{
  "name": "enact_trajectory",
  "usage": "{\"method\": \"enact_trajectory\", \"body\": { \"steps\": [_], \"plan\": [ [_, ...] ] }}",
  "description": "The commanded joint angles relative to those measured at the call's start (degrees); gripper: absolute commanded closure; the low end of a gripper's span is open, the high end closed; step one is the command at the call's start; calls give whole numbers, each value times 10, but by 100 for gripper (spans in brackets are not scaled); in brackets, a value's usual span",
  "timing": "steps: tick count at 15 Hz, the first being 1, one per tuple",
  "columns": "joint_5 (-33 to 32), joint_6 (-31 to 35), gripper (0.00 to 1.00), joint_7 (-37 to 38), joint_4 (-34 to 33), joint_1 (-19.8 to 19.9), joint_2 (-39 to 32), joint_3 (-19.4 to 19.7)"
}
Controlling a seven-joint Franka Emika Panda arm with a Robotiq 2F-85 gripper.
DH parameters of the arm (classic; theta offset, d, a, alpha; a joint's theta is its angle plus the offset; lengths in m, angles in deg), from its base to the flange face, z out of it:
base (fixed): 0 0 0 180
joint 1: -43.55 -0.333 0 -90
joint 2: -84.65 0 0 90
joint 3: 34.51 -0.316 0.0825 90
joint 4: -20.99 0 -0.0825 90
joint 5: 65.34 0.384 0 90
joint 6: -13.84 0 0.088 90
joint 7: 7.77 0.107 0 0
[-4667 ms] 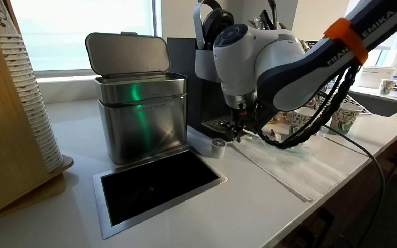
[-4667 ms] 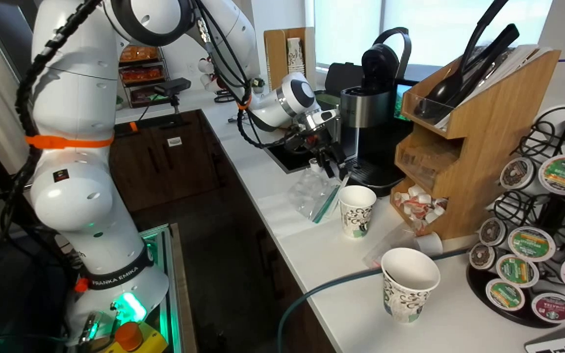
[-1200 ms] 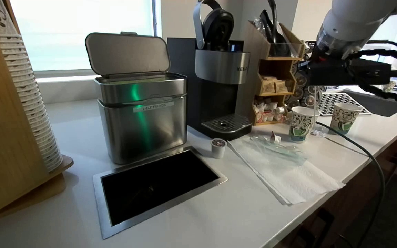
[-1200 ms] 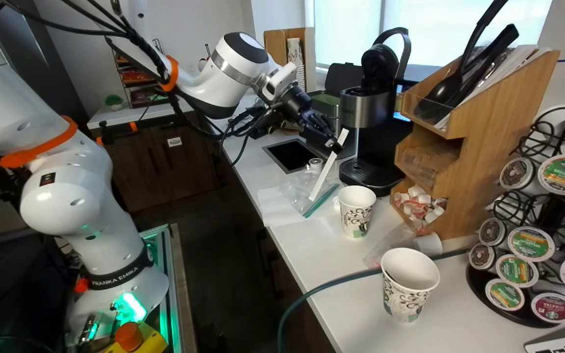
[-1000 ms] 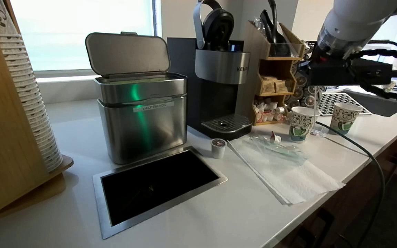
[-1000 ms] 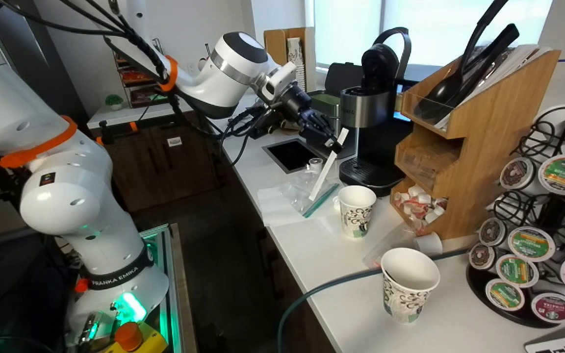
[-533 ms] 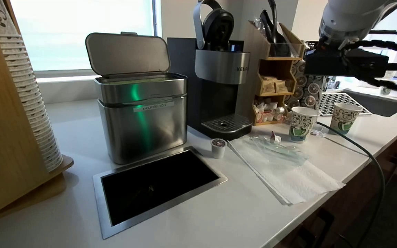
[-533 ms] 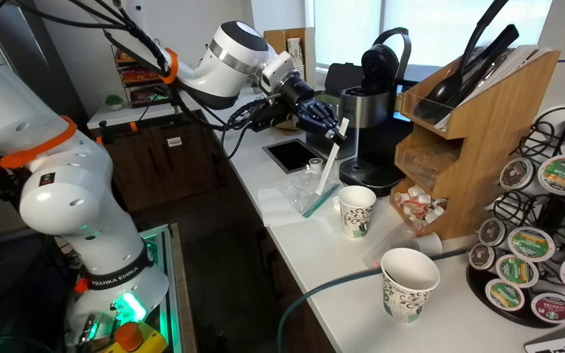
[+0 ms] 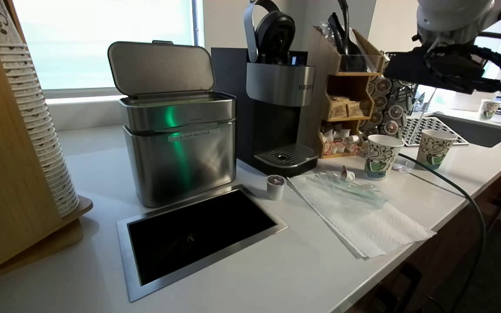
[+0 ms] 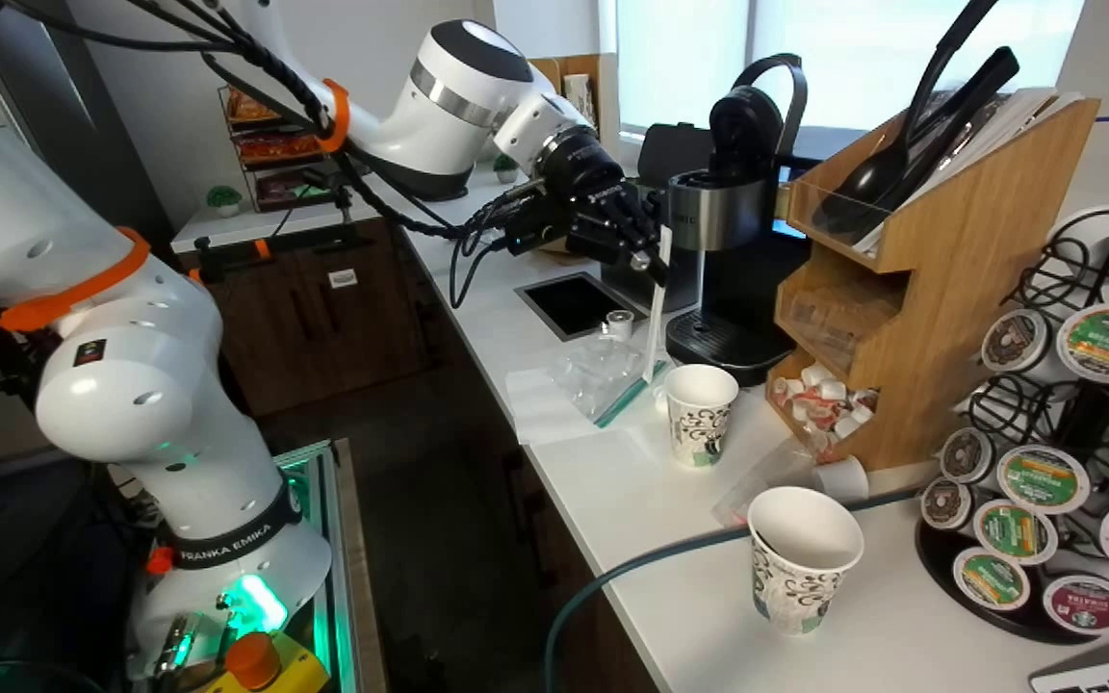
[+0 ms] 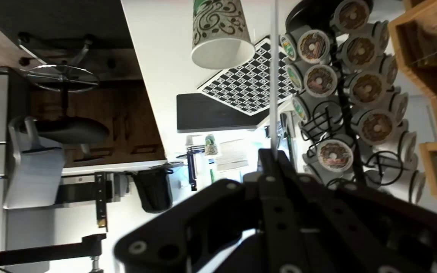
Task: Stir the contents of the cup
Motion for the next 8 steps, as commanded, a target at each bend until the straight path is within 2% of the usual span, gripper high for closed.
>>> {"method": "enact_trajectory", "body": {
  "steps": [1, 4, 8],
  "plan": [
    [8, -55, 99, 81, -30, 7, -13, -7],
    [-10, -88, 99, 119, -65, 7, -36, -10],
    [-30, -84, 99, 117, -109, -2, -86, -11]
  ]
}}
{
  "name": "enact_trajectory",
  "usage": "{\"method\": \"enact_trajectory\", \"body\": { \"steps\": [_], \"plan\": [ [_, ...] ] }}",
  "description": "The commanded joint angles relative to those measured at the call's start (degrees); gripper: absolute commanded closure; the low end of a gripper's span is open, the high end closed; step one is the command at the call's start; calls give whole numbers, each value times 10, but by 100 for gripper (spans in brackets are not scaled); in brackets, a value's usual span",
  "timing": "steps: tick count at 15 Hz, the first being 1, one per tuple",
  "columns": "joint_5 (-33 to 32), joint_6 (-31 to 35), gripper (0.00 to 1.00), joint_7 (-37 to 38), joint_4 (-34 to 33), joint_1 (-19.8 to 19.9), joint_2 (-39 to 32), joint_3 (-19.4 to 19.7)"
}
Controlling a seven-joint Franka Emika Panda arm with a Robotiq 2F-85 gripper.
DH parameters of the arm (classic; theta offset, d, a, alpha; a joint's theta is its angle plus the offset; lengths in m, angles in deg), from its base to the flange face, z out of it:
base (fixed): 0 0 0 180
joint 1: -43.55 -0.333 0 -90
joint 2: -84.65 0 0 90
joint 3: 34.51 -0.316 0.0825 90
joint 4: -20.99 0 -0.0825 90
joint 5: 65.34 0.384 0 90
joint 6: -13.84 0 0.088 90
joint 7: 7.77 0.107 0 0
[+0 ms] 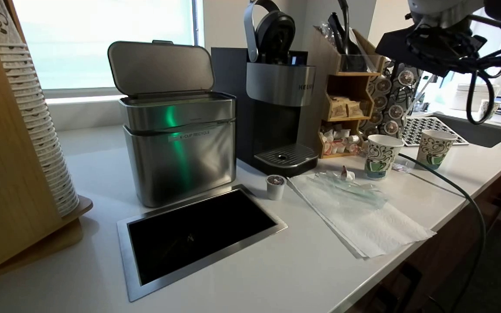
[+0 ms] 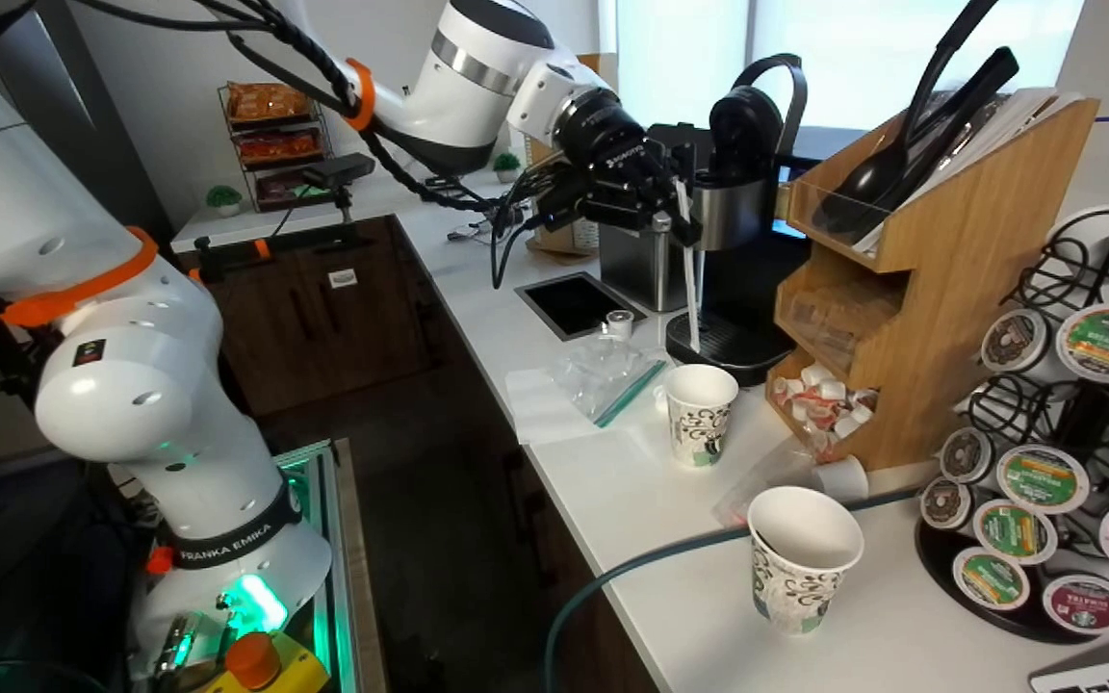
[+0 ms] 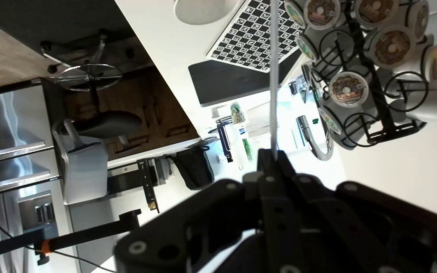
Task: Stir the contents of the cup
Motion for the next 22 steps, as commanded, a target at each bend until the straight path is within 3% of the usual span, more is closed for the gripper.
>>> {"method": "enact_trajectory", "body": {
  "steps": [1, 13, 14, 22],
  "plan": [
    [-18, -10, 99, 18, -43, -5, -60, -6],
    [-6, -18, 99, 4, -78, -17, -185, -8],
    [-8, -1, 98, 0, -60, -15, -159, -4],
    [2, -23, 99, 14, -66, -22, -198, -9]
  ]
}}
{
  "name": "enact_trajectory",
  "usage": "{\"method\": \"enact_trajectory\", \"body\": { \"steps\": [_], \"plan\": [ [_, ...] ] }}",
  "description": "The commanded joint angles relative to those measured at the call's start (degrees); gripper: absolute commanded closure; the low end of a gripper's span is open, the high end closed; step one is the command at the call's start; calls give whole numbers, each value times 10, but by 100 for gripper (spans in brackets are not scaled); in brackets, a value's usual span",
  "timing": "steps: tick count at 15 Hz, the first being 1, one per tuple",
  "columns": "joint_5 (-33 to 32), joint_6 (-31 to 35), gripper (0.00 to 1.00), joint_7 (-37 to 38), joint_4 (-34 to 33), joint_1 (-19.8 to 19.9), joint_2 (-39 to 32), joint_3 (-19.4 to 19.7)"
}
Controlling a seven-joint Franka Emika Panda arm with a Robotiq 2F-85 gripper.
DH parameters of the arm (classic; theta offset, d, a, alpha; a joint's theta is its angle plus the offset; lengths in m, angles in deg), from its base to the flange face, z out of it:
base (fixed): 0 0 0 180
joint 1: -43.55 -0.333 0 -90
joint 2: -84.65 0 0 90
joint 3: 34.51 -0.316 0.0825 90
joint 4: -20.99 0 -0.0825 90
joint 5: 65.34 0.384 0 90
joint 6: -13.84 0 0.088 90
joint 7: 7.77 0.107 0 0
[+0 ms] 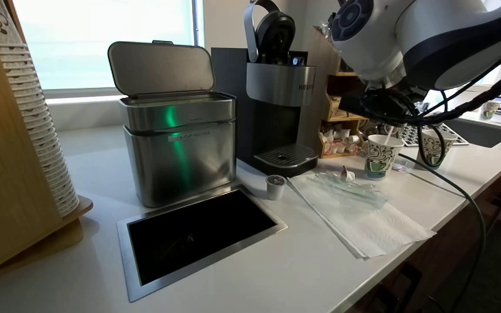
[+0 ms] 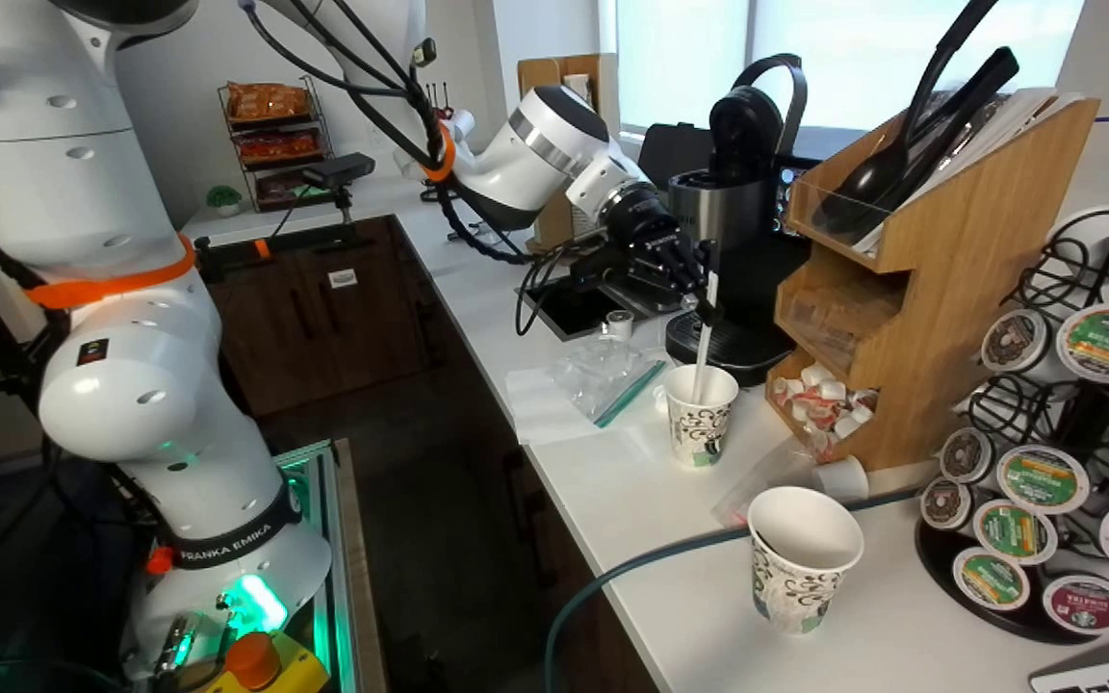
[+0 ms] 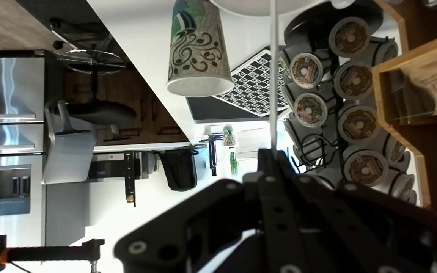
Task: Stir the contents of the cup
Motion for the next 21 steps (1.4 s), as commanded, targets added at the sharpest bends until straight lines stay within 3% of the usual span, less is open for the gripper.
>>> {"method": "enact_trajectory", "body": {
  "steps": [1, 10, 17, 21],
  "plan": [
    [9, -31, 99, 24, 5, -11, -18, -3],
    [20, -75, 99, 56, -15, -26, -60, -9],
    [12, -73, 99, 32, -76, -22, -93, 0],
    [18, -76, 99, 21, -69, -18, -93, 7]
  ]
}}
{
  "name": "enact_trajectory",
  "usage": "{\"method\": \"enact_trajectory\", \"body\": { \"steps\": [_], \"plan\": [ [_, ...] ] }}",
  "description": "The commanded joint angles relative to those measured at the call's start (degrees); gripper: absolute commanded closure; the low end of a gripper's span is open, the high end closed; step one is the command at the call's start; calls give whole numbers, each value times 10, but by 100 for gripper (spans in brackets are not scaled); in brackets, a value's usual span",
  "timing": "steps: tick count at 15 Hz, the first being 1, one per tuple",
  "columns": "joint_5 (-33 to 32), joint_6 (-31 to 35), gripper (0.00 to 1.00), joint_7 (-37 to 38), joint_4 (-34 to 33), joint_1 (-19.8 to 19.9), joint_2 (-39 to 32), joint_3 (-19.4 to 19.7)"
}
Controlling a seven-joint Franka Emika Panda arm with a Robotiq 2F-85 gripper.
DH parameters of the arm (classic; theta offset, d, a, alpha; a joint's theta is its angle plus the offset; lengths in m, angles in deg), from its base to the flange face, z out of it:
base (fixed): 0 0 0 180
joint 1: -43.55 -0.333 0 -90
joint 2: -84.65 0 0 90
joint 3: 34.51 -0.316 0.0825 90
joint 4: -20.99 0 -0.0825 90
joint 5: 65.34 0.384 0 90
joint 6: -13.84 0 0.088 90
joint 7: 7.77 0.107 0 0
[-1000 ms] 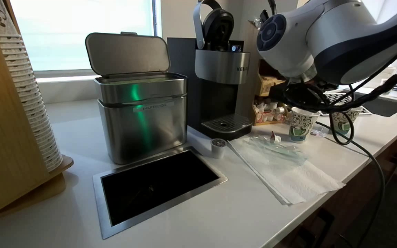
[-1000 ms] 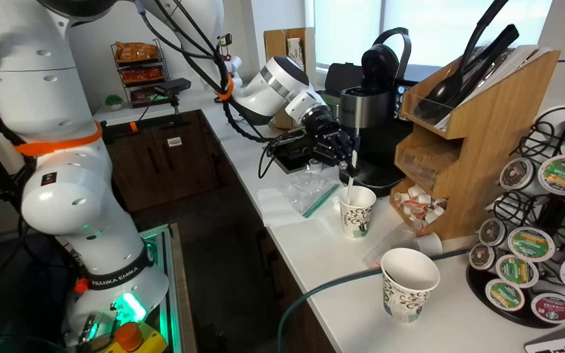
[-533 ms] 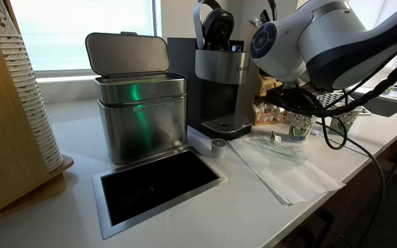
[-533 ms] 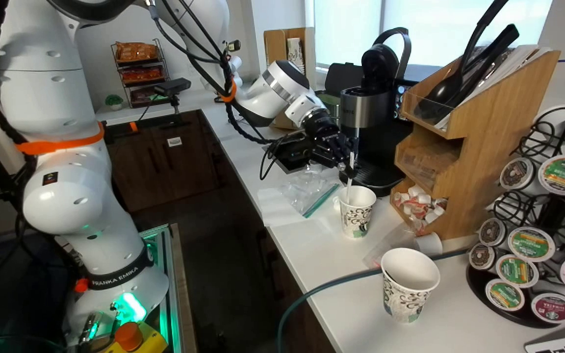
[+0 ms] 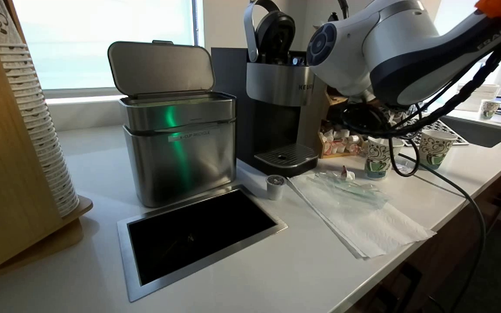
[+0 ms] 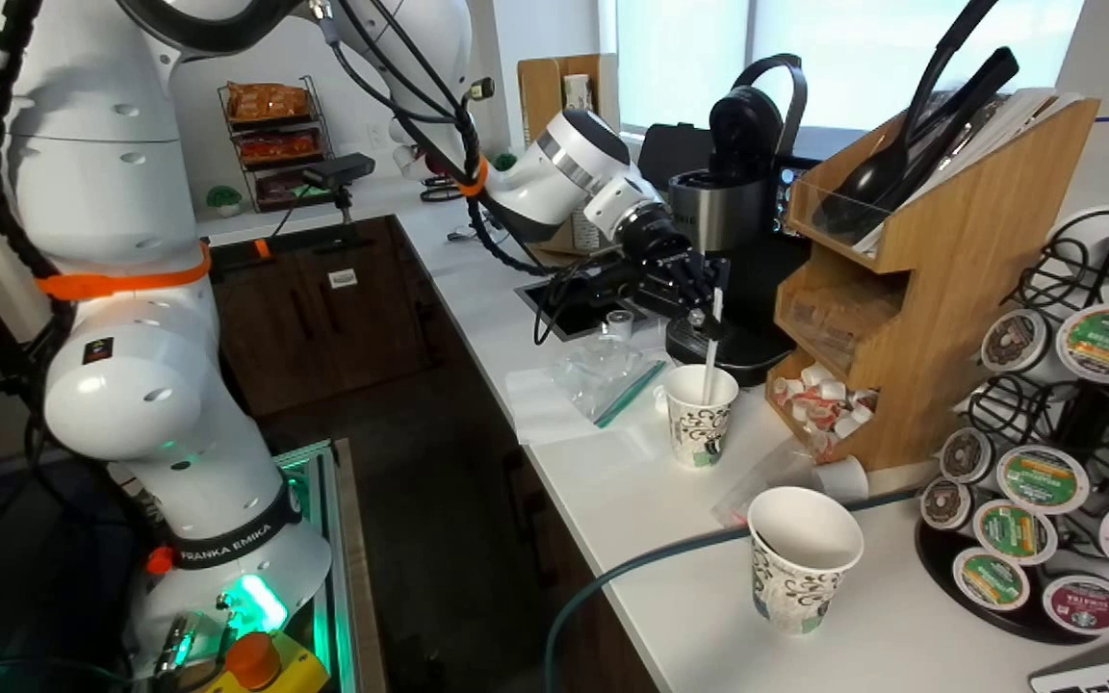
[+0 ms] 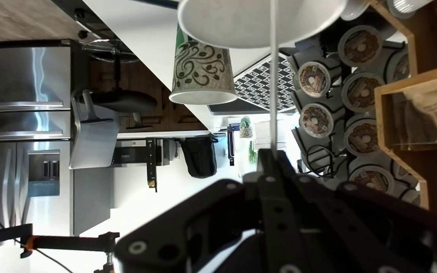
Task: Stir the contents of the cup
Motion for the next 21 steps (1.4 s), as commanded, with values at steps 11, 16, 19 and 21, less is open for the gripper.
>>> {"method": "enact_trajectory", "body": {
  "steps": [11, 16, 19, 21],
  "plan": [
    [7, -23, 99, -7, 19, -18, 15, -17],
    [6, -32, 99, -9, -3, -13, -7, -9],
    [9, -40, 99, -9, -3, -8, -15, -3],
    [12, -45, 99, -8, 1, -6, -16, 0]
  ]
}}
